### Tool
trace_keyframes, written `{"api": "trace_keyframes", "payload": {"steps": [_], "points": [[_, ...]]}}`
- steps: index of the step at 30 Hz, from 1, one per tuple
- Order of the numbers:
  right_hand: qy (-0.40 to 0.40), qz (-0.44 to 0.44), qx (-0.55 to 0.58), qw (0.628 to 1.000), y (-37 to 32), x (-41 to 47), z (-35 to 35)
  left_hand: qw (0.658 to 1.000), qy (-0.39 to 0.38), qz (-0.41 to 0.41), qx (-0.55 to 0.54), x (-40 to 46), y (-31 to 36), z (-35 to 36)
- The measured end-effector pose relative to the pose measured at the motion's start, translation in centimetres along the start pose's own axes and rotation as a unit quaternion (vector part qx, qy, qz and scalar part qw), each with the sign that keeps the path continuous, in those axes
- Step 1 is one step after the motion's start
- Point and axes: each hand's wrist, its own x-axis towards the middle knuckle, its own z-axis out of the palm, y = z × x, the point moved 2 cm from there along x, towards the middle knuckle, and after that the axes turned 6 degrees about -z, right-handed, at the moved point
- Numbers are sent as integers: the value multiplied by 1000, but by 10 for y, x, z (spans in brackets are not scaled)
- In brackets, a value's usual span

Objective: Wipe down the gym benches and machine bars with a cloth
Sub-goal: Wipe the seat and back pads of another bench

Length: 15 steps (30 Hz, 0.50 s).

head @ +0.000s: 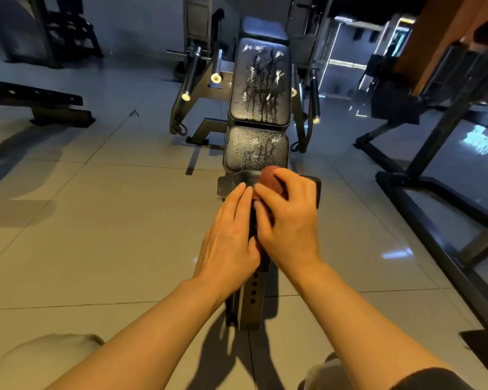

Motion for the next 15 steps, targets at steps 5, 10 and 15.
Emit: {"api": "trace_keyframes", "payload": {"steps": [5, 10, 15], "points": [[15, 25, -27, 999, 19, -4, -12, 1000, 24, 10, 10, 5, -1, -2], [95, 172, -21, 980, 37, -8, -19, 1000, 24, 4, -3, 6, 1, -3], [84, 84, -7, 993, -1, 2, 7, 1000, -17, 4, -12, 0, -8, -10]]}}
